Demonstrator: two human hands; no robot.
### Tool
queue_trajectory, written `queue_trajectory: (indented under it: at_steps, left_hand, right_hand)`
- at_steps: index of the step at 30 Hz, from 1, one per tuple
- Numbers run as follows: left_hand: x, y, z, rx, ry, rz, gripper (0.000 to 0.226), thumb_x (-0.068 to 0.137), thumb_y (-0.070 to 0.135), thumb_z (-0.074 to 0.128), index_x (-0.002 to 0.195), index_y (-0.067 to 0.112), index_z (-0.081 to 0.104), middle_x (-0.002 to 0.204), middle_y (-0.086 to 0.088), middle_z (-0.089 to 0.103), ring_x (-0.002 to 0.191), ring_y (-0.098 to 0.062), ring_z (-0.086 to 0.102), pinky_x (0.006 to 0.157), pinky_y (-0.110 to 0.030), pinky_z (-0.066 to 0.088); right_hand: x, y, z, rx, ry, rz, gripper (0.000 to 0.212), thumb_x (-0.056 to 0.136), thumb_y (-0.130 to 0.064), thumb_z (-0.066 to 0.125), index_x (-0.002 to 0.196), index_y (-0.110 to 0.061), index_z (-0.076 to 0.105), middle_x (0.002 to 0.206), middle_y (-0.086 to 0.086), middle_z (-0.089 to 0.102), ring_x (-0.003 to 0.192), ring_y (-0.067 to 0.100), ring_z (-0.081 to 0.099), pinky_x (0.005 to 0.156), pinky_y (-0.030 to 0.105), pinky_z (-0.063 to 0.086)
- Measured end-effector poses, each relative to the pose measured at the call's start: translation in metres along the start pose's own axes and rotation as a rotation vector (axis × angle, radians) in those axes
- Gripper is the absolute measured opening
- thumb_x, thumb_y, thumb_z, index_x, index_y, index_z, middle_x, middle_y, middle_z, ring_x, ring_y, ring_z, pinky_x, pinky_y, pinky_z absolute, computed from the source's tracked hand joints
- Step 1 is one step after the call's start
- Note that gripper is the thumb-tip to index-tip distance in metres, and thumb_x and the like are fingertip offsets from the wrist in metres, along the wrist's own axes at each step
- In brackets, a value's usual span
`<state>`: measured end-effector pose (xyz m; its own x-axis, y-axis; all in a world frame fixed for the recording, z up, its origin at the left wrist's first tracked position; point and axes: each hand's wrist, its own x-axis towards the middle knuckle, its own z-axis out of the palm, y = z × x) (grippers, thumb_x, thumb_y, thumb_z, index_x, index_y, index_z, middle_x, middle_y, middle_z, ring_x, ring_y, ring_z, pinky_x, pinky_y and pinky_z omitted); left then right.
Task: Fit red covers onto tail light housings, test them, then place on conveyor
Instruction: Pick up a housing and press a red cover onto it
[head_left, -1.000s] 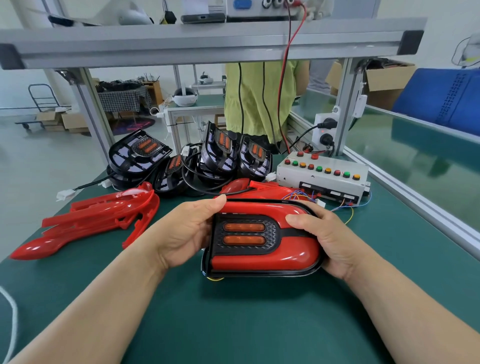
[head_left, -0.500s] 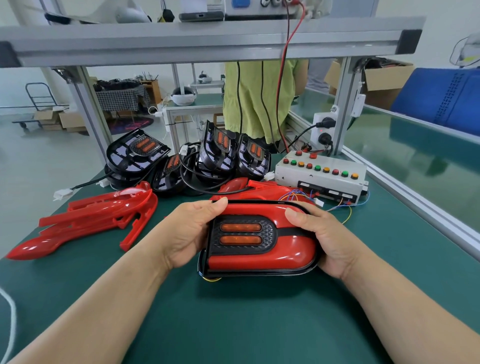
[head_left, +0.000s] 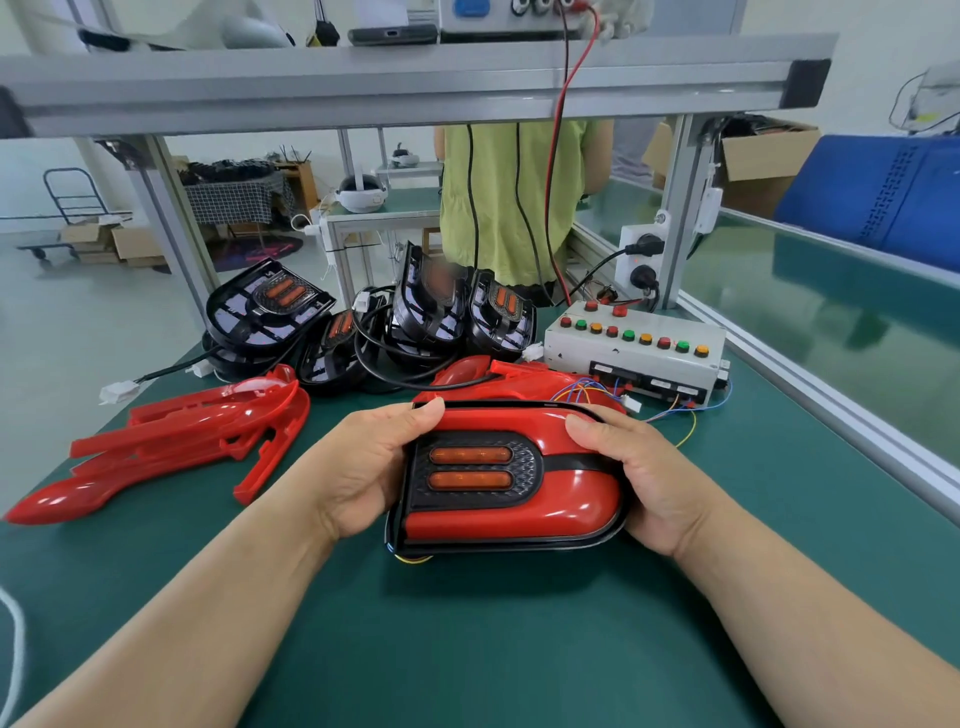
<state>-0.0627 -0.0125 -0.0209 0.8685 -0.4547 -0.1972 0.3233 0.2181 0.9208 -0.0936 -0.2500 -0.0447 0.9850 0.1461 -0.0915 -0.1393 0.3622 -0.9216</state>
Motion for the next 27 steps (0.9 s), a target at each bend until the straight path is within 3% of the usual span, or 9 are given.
queue_trajectory:
  at_steps: [4,13,23,27]
  left_hand:
    - [-0.0003,0.0009,0.0012,0.000,0.016,0.002,0.043,0.089,0.025,0.057,0.123,-0.001,0.065,0.120,-0.024,0.068,0.108,-0.036,0.068,0.079,-0.046,0.060]
    - [-0.0011,0.0008,0.0054,-0.002,0.034,0.011,0.044,0.090,0.024,0.055,0.125,-0.002,0.063,0.119,-0.024,0.068,0.111,-0.038,0.065,0.082,-0.047,0.060]
    - [-0.0019,0.0008,0.0083,-0.013,0.068,0.038,0.039,0.088,0.019,0.057,0.119,-0.002,0.066,0.114,-0.024,0.070,0.098,-0.034,0.072,0.071,-0.042,0.061]
    - [-0.0016,0.0008,0.0063,-0.011,0.072,0.043,0.039,0.086,0.022,0.058,0.115,-0.002,0.068,0.112,-0.024,0.070,0.097,-0.035,0.072,0.069,-0.043,0.061]
  right_hand:
    - [-0.0001,0.0009,0.0033,-0.005,0.030,-0.014,0.046,0.072,-0.020,0.073,0.117,-0.009,0.071,0.116,0.025,0.069,0.096,0.037,0.068,0.087,0.054,0.057]
    - [0.0007,0.0032,0.0020,0.013,0.027,-0.042,0.037,0.070,-0.019,0.076,0.107,-0.014,0.076,0.105,0.018,0.074,0.085,0.030,0.073,0.073,0.043,0.061]
    - [-0.0003,0.0017,0.0002,0.009,0.007,-0.035,0.044,0.069,-0.018,0.076,0.112,-0.013,0.074,0.112,0.019,0.072,0.094,0.033,0.072,0.082,0.049,0.060]
    - [-0.0002,0.0011,-0.0004,0.025,-0.040,0.000,0.033,0.078,-0.025,0.071,0.109,-0.016,0.076,0.116,0.018,0.071,0.097,0.029,0.072,0.085,0.045,0.060]
